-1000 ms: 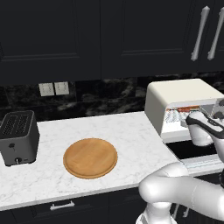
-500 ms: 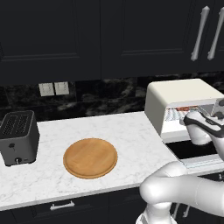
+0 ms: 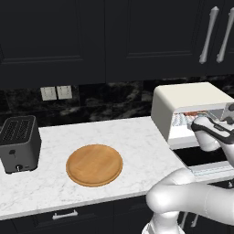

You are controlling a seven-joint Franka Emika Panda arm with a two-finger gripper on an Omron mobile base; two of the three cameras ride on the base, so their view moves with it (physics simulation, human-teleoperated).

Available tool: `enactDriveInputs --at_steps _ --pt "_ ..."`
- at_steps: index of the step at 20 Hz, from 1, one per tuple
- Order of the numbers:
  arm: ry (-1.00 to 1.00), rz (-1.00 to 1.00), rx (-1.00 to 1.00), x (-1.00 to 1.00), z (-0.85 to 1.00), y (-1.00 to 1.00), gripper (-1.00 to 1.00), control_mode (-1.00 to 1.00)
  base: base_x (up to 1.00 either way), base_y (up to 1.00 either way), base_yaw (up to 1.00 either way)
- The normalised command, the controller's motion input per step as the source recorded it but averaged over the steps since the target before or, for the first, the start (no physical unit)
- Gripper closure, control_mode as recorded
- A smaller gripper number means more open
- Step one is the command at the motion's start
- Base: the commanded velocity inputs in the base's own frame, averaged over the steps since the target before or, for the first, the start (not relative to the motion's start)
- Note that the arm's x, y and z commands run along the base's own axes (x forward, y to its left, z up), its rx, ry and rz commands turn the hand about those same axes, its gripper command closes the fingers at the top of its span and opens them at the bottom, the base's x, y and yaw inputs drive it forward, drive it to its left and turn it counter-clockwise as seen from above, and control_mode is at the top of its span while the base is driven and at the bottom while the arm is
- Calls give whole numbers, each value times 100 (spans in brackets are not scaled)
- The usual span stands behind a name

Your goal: Pick up the kebab skewer and baguette bread, and place them inside the toaster oven. Close the toaster oven door and start by setting the timer.

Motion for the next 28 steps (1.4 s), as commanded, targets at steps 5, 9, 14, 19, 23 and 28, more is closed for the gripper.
enactDriveInputs --at_steps 5,9,14,19,23,28 --pt "0 0 0 -17 0 -12 -100 -100 0 0 0" --pt "4 0 0 -72 9 -54 -100 -100 0 0 0" --pt "6 0 0 -75 9 -59 -100 -100 0 0 0" --pt "12 0 0 -82 0 -55 -100 -100 0 0 0" --pt "14 0 -1 -86 0 -51 -100 -100 0 0 0" --pt "13 0 -2 -81 0 -45 -100 -100 0 0 0"
